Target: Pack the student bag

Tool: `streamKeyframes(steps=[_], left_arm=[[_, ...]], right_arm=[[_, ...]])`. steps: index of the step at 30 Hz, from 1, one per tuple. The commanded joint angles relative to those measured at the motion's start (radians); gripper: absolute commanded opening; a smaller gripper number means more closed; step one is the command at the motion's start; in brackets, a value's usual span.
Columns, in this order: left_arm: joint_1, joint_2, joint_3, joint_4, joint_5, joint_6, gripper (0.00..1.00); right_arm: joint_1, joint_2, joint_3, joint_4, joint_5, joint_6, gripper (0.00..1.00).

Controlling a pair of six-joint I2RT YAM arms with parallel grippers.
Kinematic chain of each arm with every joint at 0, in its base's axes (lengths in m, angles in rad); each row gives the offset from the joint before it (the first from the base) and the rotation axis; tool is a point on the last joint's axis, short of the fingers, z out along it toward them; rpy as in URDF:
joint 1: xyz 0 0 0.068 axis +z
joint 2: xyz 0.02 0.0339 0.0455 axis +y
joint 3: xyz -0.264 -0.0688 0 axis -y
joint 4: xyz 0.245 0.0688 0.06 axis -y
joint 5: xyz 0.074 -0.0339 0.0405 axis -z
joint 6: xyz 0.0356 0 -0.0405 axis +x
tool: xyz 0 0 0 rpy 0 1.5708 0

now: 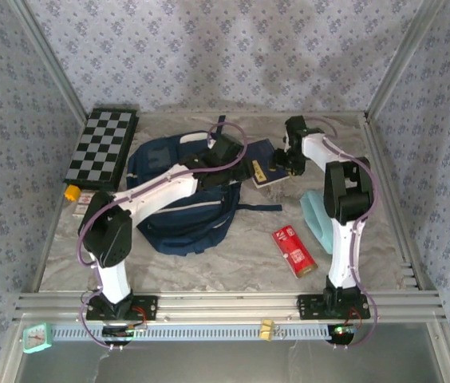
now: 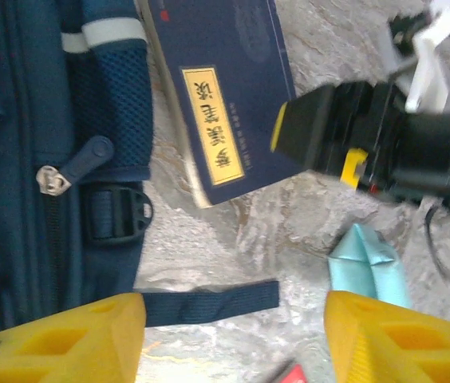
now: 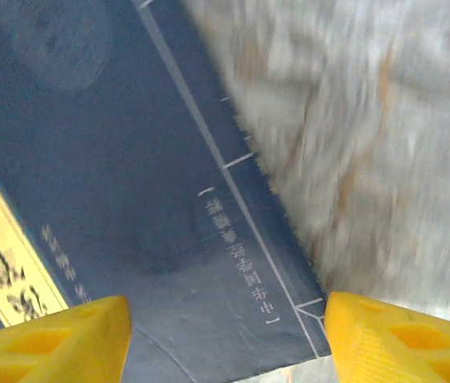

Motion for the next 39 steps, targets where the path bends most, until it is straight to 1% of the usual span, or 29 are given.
streamKeyframes(steps=[1, 3, 5, 7, 9, 11, 13, 15, 17, 19, 21, 25, 30, 35, 39], left_arm=[[-0.007, 0.054, -0.004, 0.044, 0.031, -0.079, 0.54], [-0.008, 0.098, 0.04, 0.034, 0.041, -0.047, 0.48], [-0.009, 0.146, 0.098, 0.0, 0.03, -0.03, 0.44], [-0.01, 0.191, 0.138, -0.009, 0.012, -0.01, 0.4], [-0.012, 0.239, 0.18, -0.014, -0.004, 0.015, 0.38], [-0.007, 0.288, 0.23, -0.047, -0.023, 0.028, 0.37], [-0.003, 0.337, 0.279, -0.067, -0.018, 0.048, 0.36], [0.002, 0.385, 0.326, -0.083, 0.011, 0.055, 0.34], [0.002, 0.423, 0.355, -0.09, -0.001, 0.065, 0.33], [0.007, 0.46, 0.388, -0.101, 0.012, 0.067, 0.28], [0.014, 0.487, 0.417, -0.113, 0.015, 0.076, 0.26], [0.02, 0.525, 0.448, -0.133, 0.002, 0.087, 0.2], [0.033, 0.548, 0.432, -0.14, 0.0, 0.079, 0.09], [0.037, 0.562, 0.426, -0.129, 0.024, 0.085, 0.0], [0.037, 0.582, 0.429, -0.133, 0.055, 0.088, 0.0]], right_arm=[[-0.001, -0.13, -0.148, -0.003, 0.068, 0.095, 0.66], [0.0, -0.2, -0.215, 0.026, 0.057, 0.09, 0.66], [-0.014, -0.227, -0.234, 0.051, 0.006, 0.078, 0.66], [-0.031, -0.201, -0.21, 0.045, -0.068, 0.058, 0.63], [-0.033, -0.161, -0.163, 0.019, -0.09, 0.031, 0.62], [-0.032, -0.142, -0.139, 0.017, -0.092, 0.019, 0.62], [-0.044, -0.12, -0.123, 0.036, -0.104, 0.028, 0.62], [-0.047, -0.08, -0.084, 0.028, -0.119, 0.029, 0.62], [-0.036, -0.047, -0.045, 0.006, -0.102, 0.015, 0.62], [-0.037, -0.027, -0.029, -0.005, -0.092, 0.019, 0.63], [-0.045, -0.018, -0.025, 0.004, -0.088, 0.021, 0.64], [-0.048, 0.008, -0.002, -0.018, -0.081, 0.008, 0.68], [-0.023, 0.035, 0.003, -0.03, -0.11, -0.018, 0.7], [-0.016, 0.015, -0.001, -0.043, -0.198, -0.019, 0.71], [-0.016, -0.011, 0.019, -0.082, -0.304, -0.037, 0.73]])
